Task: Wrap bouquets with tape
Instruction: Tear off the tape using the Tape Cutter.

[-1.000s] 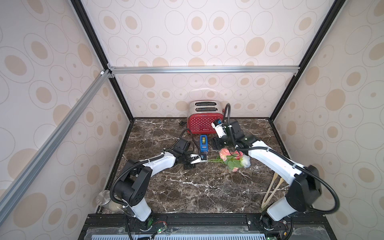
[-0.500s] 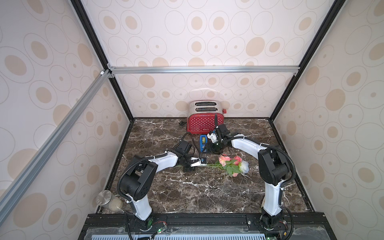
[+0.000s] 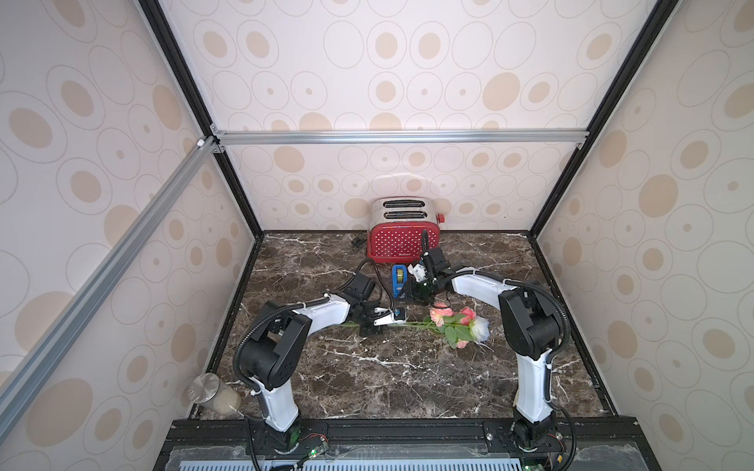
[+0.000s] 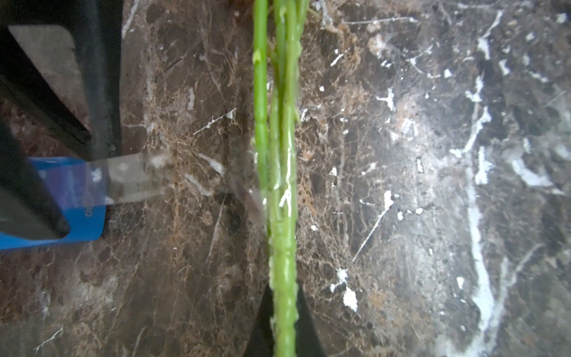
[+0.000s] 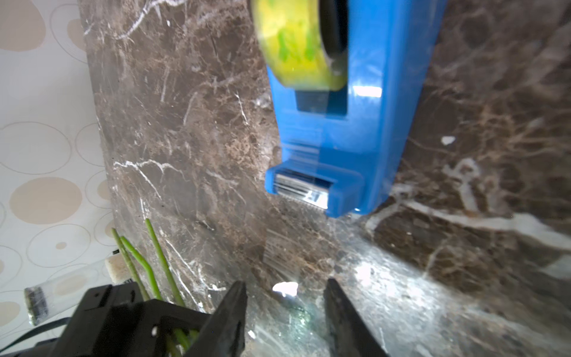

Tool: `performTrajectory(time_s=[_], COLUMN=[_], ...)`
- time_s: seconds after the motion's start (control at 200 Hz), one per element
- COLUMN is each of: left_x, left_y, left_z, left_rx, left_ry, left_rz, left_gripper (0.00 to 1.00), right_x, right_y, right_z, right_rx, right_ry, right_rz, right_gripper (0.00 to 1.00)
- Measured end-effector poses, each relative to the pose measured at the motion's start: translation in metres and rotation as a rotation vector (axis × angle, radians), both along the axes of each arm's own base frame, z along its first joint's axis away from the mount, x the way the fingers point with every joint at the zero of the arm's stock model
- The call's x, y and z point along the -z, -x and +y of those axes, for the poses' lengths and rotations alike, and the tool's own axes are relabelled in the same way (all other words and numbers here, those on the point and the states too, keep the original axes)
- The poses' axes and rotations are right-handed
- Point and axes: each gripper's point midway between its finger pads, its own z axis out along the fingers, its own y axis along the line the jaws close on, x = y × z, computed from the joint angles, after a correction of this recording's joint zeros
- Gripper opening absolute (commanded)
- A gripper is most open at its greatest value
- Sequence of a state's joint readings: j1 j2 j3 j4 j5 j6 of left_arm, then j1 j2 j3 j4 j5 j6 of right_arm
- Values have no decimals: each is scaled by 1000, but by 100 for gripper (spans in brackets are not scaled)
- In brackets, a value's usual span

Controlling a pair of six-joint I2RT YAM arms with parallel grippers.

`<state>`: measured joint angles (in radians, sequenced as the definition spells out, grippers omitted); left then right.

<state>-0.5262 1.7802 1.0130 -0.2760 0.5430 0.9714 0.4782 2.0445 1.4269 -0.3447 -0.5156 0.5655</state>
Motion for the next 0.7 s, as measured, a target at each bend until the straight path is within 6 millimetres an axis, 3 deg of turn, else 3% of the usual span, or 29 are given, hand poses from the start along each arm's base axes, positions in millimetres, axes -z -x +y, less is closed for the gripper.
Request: performTrajectory(time_s=[0.25, 0.425, 0.7], left_x=[-1, 1, 3], left_y=[0, 1, 1], left_z=[-1, 0, 0], left_rx=[4, 4, 4], left_ry=[5, 4, 0], left_rz=[0, 11, 15], left_gripper=[0, 0, 0], right_x=[9, 12, 18], right_y=[-6, -8, -10], right_z=[2, 3, -3], right_rx=[29, 51, 78], right_ry=[-33, -72, -132], right_rz=[14, 26, 42], right_gripper=[32, 38, 38])
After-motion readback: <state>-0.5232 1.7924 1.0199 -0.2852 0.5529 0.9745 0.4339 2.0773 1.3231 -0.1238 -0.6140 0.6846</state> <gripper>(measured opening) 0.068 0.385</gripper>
